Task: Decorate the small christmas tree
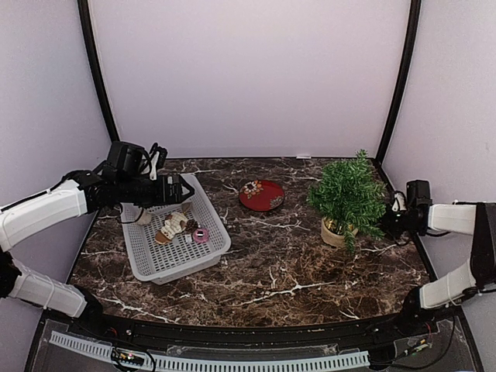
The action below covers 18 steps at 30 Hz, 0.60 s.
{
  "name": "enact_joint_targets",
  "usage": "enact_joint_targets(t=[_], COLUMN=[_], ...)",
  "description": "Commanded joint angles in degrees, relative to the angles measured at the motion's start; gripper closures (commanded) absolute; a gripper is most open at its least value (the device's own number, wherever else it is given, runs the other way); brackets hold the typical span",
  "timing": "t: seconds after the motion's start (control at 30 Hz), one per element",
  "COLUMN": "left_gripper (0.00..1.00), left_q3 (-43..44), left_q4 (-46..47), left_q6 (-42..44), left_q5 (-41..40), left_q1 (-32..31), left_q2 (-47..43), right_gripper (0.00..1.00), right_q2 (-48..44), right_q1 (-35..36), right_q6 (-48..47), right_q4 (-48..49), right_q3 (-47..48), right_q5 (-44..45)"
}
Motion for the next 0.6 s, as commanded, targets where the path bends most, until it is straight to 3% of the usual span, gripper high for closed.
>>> enact_joint_targets(t=[0.0,0.33,0.57], left_gripper=[0.01,0.01,0.01], left_q3=[1.7,1.5,1.8], left_q4=[1.5,1.6,0.6], left_q6=[0.3,0.4,0.9], left_q5=[0.4,0.4,-0.6], left_q1=[-0.2,-0.2,-0.1], left_q2=[-0.1,0.9,0.6], right_gripper=[0.34,0.32,0.41], right_q2=[4.2,7.3,12.6], right_q1=[-0.1,3.2,7.1], right_q6=[-0.1,1.0,0.4], right_q4=[9.6,15.4,15.4], right_q3=[-0.3,0.3,2.9], right_q5=[-6.8,-9.8,-9.4])
